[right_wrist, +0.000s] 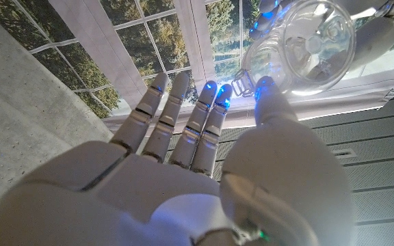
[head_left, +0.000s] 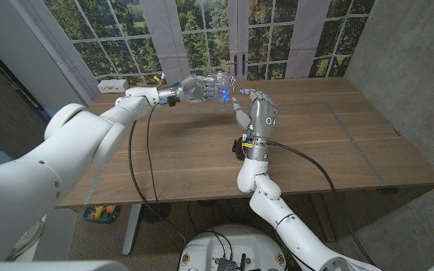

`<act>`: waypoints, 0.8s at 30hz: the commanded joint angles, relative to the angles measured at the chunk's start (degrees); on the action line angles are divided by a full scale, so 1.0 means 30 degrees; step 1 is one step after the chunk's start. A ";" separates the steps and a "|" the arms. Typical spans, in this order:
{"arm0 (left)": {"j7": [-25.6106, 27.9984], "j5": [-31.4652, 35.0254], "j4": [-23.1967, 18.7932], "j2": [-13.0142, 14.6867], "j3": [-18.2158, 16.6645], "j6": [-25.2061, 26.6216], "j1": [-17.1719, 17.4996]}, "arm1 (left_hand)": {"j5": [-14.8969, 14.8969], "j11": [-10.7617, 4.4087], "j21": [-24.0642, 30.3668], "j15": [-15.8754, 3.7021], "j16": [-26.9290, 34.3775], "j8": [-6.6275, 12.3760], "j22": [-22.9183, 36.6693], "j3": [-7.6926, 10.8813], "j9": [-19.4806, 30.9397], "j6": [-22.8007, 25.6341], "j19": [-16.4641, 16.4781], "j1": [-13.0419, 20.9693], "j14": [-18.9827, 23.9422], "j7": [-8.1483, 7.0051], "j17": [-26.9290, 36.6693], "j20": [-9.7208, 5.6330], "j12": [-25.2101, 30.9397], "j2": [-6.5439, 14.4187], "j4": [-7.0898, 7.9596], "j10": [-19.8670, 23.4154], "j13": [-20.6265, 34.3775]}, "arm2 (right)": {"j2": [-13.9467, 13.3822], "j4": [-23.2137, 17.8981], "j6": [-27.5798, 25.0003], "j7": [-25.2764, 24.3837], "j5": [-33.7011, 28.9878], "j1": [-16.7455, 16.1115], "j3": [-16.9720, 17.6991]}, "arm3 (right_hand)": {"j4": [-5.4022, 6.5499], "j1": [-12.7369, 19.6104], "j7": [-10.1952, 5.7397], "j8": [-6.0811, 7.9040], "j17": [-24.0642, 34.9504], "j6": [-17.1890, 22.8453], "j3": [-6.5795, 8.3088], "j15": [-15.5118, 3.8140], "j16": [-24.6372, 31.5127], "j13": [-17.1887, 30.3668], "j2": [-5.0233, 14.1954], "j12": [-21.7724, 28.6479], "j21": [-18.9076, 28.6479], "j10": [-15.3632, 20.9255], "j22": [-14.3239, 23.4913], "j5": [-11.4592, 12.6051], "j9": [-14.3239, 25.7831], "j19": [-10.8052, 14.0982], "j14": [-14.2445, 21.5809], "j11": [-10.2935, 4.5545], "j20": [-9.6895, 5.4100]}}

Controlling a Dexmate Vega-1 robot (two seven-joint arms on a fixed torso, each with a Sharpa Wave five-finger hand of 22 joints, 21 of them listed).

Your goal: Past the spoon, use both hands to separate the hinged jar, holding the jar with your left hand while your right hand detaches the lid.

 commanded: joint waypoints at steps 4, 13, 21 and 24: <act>-0.0464 0.0151 -0.0058 -0.0109 0.0124 0.0195 -0.0008 | 0.0761 -0.2604 0.0131 -0.3782 -0.0097 0.8804 0.0015 0.0956 0.8042 0.2974 -0.0033 0.2741 0.1348 -0.1704 0.0043 -0.0036 0.4255 0.4450 0.0839 0.5015 0.6770 | 0.3776 0.2253 0.4599 0.0004 -0.3817 0.0049 0.4455 | 0.0173 0.0347 -0.0035 0.1038 0.0730 0.1677 -0.0072 -0.3117 0.0607 0.1031 0.0524 0.1284 0.0489 0.1682 0.0085 0.0097 0.0076 0.0719 0.1431 -0.0116 -0.0545; -0.0692 0.0165 -0.0272 -0.0108 0.0217 0.0292 0.0104 | 0.0771 -0.2749 0.0182 -0.3772 -0.0132 0.8833 0.0008 0.0953 0.8062 0.2959 -0.0073 0.2725 0.1373 -0.1698 0.0042 -0.0032 0.4266 0.4440 0.0844 0.5096 0.6730 | 0.5777 0.3228 0.7474 0.0004 -0.6034 0.0283 0.7399 | 0.0006 0.1150 0.0021 0.2006 0.1313 0.3098 0.0199 -0.3266 0.1078 0.1936 0.0956 0.2451 0.0815 0.3287 0.0107 0.0092 0.0188 0.1080 0.2935 -0.0234 -0.0843; -0.0851 0.0175 -0.0556 -0.0064 0.0314 0.0323 0.0210 | 0.0774 -0.2735 0.0221 -0.3759 -0.0151 0.8818 0.0002 0.0937 0.8003 0.2968 -0.0111 0.2699 0.1396 -0.1700 0.0049 -0.0007 0.4266 0.4438 0.0859 0.5123 0.6710 | 0.6671 0.3552 0.9099 0.0004 -0.6803 0.0449 0.8796 | -0.0290 0.3014 0.0193 0.2781 0.1877 0.4409 0.0922 -0.3402 0.1218 0.2646 0.1639 0.3211 0.1133 0.4274 0.0165 0.0049 0.0122 0.1237 0.3809 -0.0120 -0.1221; -0.0880 0.0188 -0.0941 0.0059 0.0379 0.0368 0.0353 | 0.0778 -0.2743 0.0243 -0.3752 -0.0153 0.8824 0.0000 0.0938 0.7979 0.3003 -0.0105 0.2704 0.1433 -0.1688 0.0043 -0.0027 0.4266 0.4419 0.0840 0.5129 0.6706 | 0.6987 0.3696 0.9821 0.0004 -0.6935 0.0541 0.9371 | -0.0237 0.3136 0.0411 0.2866 0.1967 0.4537 0.0965 -0.3348 0.1234 0.2756 0.1664 0.3328 0.1197 0.4424 0.0175 0.0056 0.0103 0.1262 0.3996 0.0050 -0.1240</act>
